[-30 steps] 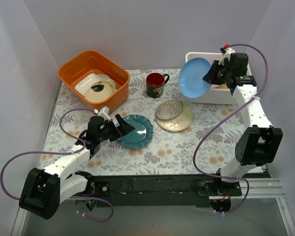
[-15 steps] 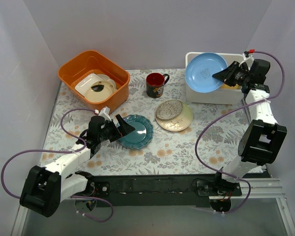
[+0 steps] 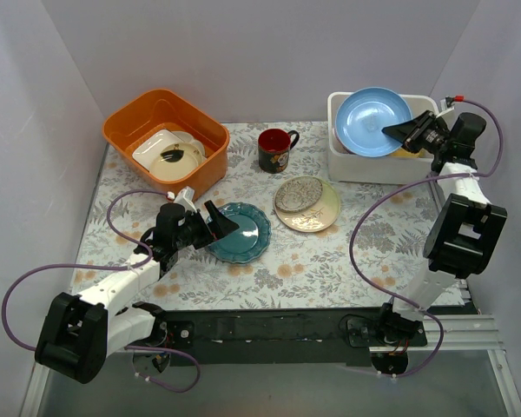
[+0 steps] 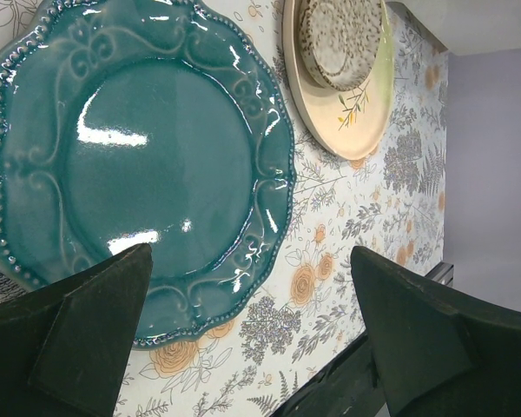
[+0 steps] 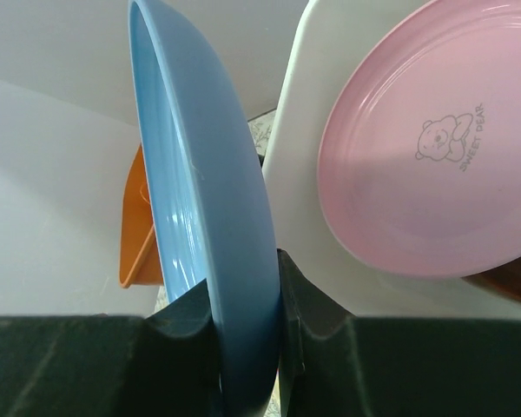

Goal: Place the plates into the plastic bin on the countertop
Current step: Place the plate in the plastic bin, then pick up the plate at the center of the board.

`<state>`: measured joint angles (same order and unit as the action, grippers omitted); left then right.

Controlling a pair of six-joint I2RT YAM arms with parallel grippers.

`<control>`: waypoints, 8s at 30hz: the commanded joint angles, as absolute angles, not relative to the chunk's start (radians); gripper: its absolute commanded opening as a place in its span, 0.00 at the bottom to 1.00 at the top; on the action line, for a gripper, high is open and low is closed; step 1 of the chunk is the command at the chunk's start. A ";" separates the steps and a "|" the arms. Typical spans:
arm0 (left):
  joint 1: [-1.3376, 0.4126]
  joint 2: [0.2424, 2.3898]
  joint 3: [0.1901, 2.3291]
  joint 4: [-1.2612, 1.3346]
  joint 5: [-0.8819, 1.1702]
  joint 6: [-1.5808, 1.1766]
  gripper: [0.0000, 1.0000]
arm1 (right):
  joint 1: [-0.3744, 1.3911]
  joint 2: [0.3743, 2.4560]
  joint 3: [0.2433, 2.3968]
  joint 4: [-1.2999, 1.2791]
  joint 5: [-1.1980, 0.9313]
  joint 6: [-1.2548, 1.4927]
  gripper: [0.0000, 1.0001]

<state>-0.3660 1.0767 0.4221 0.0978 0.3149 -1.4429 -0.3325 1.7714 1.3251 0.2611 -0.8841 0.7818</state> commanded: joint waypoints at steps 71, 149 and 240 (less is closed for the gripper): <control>-0.368 1.109 0.463 0.092 0.316 -1.396 0.98 | -0.285 2.200 1.732 0.181 -0.735 0.764 0.03; -0.368 1.068 0.505 -0.129 0.121 -1.462 0.98 | -0.043 1.560 1.408 -0.135 -0.497 0.449 0.98; -0.367 0.913 0.307 0.008 0.106 -1.661 0.00 | 0.353 1.678 1.062 0.018 -0.719 0.485 0.93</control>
